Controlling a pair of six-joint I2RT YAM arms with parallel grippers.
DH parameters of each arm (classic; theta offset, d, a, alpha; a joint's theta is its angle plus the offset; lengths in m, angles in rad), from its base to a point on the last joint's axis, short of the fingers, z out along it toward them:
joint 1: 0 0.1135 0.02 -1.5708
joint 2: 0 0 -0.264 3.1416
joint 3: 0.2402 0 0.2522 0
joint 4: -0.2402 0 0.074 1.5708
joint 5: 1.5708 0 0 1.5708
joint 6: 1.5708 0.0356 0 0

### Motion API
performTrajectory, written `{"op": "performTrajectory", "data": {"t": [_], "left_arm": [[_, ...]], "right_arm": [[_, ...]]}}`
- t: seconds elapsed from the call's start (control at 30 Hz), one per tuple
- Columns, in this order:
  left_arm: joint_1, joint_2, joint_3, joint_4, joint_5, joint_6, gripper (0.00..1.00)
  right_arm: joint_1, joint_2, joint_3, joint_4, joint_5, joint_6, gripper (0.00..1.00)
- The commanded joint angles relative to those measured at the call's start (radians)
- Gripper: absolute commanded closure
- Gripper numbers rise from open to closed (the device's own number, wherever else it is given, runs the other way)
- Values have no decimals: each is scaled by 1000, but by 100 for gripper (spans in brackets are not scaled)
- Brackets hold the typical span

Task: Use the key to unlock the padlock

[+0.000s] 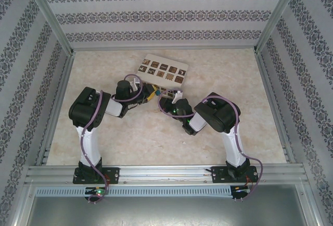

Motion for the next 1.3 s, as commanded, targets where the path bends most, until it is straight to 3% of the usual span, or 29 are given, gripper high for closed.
{"op": "performTrajectory", "data": {"t": [0.0,0.67,0.87,1.27], "left_arm": [[-14,27,25,49,15,-3,60],[-45,73,86,7,16,15,72],[-44,58,87,-9,11,27,81],[-45,-30,69,-88,-24,41,90]], "right_arm": [[16,-23,14,-6,-17,33,100],[21,-26,20,15,-17,66,100],[23,-34,14,16,-7,57,100],[16,-116,-86,-9,62,-33,77]]}}
